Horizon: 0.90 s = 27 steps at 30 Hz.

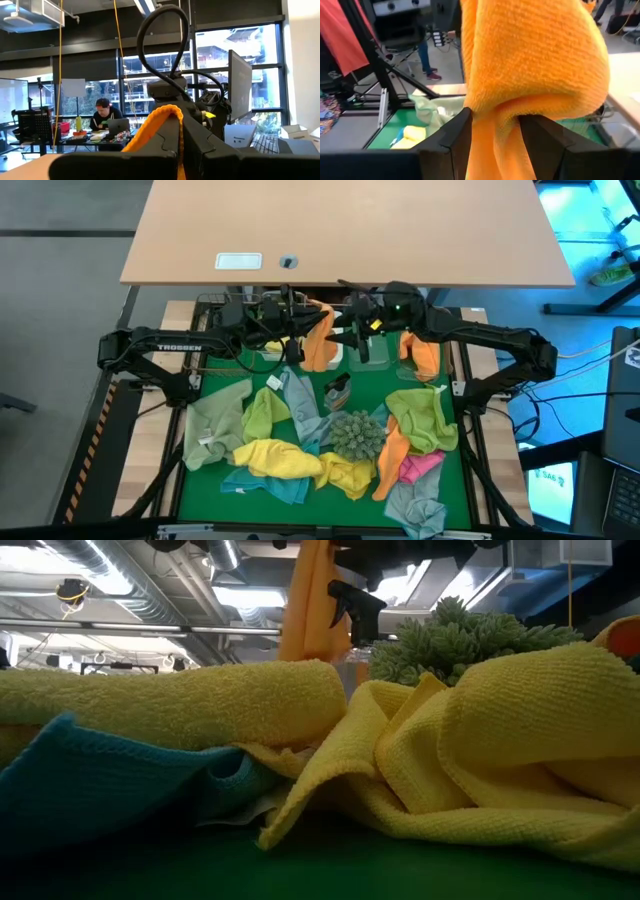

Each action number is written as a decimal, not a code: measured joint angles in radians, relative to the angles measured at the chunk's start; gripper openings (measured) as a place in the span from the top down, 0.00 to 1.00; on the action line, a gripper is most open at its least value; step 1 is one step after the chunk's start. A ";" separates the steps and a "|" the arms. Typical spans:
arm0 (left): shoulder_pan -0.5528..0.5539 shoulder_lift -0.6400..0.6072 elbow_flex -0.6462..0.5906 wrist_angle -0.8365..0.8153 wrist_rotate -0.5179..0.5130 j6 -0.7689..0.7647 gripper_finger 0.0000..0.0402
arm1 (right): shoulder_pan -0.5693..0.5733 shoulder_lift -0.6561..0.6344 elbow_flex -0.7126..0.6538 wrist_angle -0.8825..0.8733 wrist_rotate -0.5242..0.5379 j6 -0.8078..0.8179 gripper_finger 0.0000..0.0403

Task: Sort microfiber towel by color & place in baskets
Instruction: Put the left orange microfiber towel into the right transparent bin

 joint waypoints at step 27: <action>-0.001 0.000 0.000 -0.007 0.010 -0.002 1.00 | 0.051 0.000 0.000 0.127 0.125 -0.006 0.96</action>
